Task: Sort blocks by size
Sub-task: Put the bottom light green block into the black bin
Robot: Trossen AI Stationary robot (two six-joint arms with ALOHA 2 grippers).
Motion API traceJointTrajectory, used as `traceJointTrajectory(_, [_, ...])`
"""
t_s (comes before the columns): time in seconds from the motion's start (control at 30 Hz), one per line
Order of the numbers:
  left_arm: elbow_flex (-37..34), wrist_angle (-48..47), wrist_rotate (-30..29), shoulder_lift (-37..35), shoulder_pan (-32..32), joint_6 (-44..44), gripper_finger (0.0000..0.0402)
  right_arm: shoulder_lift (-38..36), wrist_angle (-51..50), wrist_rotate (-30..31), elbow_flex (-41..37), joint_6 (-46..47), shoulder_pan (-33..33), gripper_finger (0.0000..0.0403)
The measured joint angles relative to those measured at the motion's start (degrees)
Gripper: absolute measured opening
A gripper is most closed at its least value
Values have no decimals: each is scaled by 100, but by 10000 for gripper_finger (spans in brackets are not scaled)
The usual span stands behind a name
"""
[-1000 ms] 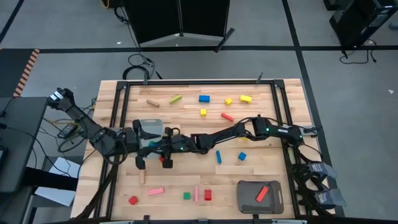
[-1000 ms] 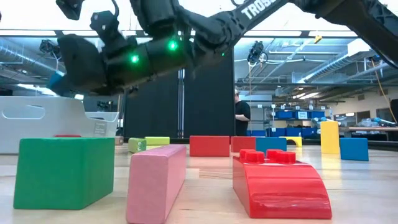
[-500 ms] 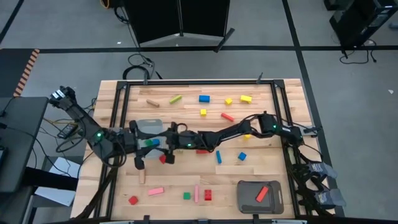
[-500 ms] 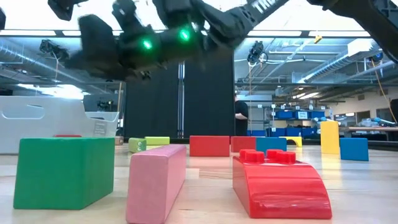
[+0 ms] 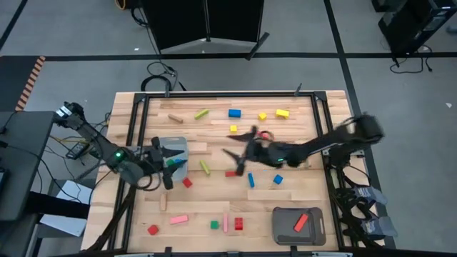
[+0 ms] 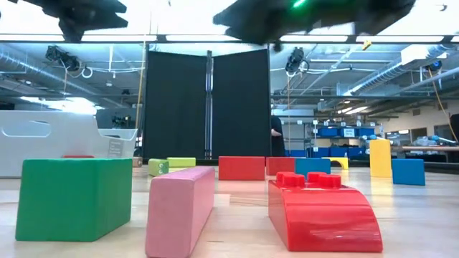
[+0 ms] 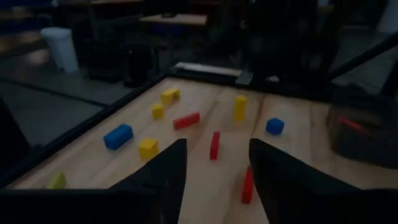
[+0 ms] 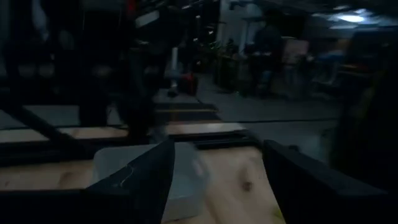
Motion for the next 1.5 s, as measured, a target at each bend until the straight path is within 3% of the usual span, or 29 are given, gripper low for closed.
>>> traceJointTrajectory(0.13, [0, 179, 782, 433, 656, -52, 181, -1275, -1068, 678, -523, -161, 269, 255])
traceJointTrajectory(0.3, [351, -3, 2232, 1226, 1583, -39, 181, -2491, -2155, 1283, -759, -137, 703, 252])
traceJointTrajectory(0.43, [1102, -1087, 3228, 2089, 2215, 288, 181, -3027, -2458, 1489, -885, -188, 1009, 252])
traceJointTrajectory(0.6, [2116, -2186, 4142, 3214, 2544, 1656, 181, -3185, -2678, 1519, -948, -277, 1199, 251])
traceJointTrajectory(0.73, [2813, -3149, 4350, 4014, 2646, 2605, 184, -3175, -2712, 1518, -949, -411, 1221, 249])
traceJointTrajectory(0.93, [3481, -4039, 4796, 4960, 2855, 3322, 197, -3177, -2697, 1517, -949, -425, 1221, 251])
traceJointTrajectory(1.37, [3636, -4086, 4884, 5920, 3065, 3776, 209, -3177, -2669, 1517, -949, -429, 1238, 248])
traceJointTrajectory(1.5, [3630, -4064, 4802, 5937, 3117, 3546, 186, -3177, -2618, 1515, -947, -447, 1257, 245])
